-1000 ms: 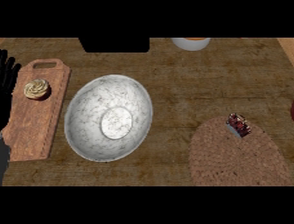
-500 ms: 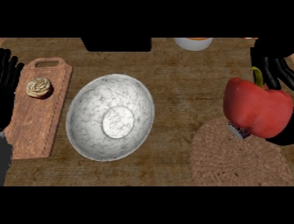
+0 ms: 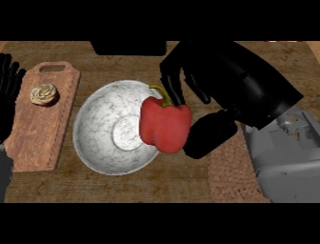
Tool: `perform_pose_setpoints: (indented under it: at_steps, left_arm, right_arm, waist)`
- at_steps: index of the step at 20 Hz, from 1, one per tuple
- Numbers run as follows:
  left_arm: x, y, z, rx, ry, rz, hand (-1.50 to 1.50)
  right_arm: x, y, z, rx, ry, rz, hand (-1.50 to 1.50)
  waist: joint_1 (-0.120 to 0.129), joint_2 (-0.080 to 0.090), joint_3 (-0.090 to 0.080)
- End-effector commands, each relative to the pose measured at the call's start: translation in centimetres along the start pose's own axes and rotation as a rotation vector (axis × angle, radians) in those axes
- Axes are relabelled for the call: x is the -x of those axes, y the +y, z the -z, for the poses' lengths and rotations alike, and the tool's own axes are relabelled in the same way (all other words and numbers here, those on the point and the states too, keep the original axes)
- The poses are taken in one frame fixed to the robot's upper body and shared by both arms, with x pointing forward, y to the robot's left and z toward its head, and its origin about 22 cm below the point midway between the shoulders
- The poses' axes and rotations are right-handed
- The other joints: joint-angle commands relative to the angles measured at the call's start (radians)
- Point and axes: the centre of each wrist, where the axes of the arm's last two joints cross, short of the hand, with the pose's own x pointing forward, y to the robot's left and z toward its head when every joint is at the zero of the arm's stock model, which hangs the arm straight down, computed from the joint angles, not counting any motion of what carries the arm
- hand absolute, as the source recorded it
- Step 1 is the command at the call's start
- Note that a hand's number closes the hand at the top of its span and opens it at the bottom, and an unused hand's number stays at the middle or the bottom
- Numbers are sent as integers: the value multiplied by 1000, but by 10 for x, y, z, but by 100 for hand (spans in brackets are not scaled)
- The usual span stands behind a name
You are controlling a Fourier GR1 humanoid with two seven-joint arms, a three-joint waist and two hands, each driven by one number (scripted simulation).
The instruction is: Pick the bell pepper from the placemat and place it in the bowl
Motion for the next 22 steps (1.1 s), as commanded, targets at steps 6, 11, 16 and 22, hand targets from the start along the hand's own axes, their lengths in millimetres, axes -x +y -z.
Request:
perform_pose_setpoints:
  at_steps: [6, 11, 16, 22]
  left_arm:
    - [-3, -6, 11, 6, -8, -3, 0]
    - [-1, 5, 6, -2, -11, -3, 0]
    - [4, -3, 4, 20, -11, -15, 0]
    - [-11, -10, 19, 28, -20, 2, 0]
  right_arm:
    - [4, 82, 57, -56, 72, -58, 150]
    - [21, 129, 74, -19, 214, -88, 150]
    - [44, 170, 77, -14, 299, 49, -150]
    - [50, 179, 81, 76, 211, 326, -150]
  waist:
    - [1, 4, 1]
    - [12, 5, 0]
    - [16, 6, 1]
    - [32, 10, 2]
